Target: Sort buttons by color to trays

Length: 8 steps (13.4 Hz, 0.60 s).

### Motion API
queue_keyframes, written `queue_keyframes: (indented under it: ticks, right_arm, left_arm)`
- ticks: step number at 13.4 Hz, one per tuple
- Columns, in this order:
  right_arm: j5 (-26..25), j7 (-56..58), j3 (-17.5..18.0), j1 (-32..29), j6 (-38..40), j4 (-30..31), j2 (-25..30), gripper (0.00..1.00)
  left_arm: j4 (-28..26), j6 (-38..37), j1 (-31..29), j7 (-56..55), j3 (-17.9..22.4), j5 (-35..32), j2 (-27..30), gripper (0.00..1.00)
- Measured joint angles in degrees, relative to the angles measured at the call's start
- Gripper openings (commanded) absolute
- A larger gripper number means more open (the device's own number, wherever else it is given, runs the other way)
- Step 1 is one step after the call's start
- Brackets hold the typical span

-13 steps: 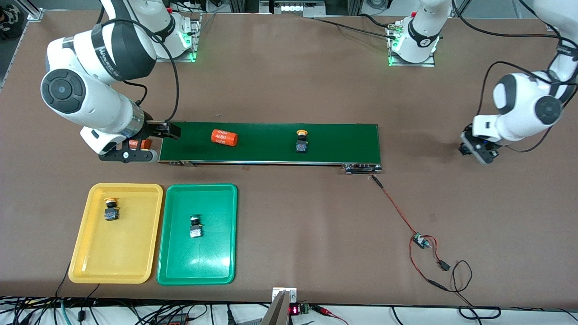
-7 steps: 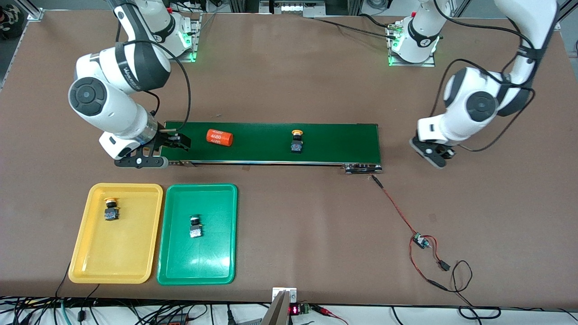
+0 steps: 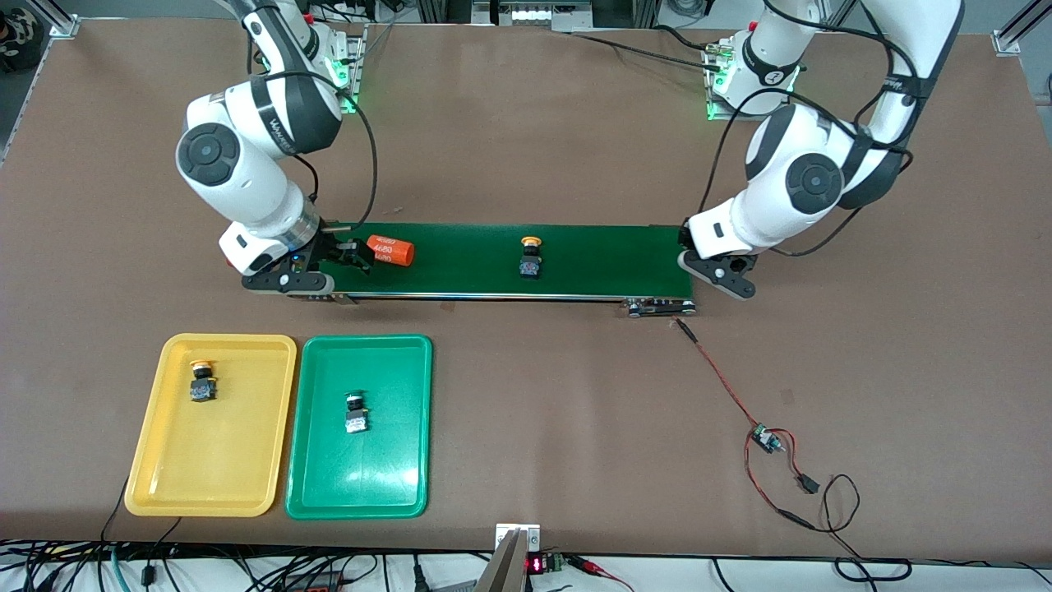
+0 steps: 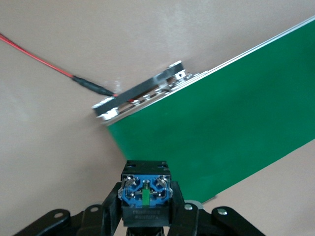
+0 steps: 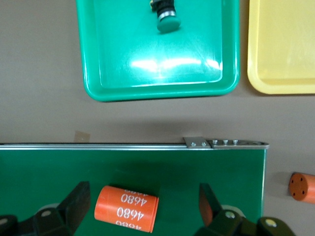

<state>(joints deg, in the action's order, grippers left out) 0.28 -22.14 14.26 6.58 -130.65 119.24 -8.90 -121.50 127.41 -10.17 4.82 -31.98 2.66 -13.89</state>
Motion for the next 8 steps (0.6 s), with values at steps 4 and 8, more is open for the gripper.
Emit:
queue_keyframes:
  ticks: [4, 8]
  right_arm:
    - [0.1, -1.5, 0.5, 0.0, -0.9, 4.9, 4.3, 0.97]
    - [0.1, -8.1, 4.7, 0.3, -5.2, 7.2, 4.9, 0.97]
  left_arm:
    - [0.6, 5.1, 3.8, -8.9, 0.0, 0.0, -5.0, 0.00]
    - [1.6, 6.9, 5.1, -13.1, 0.3, 0.0, -8.1, 0.00]
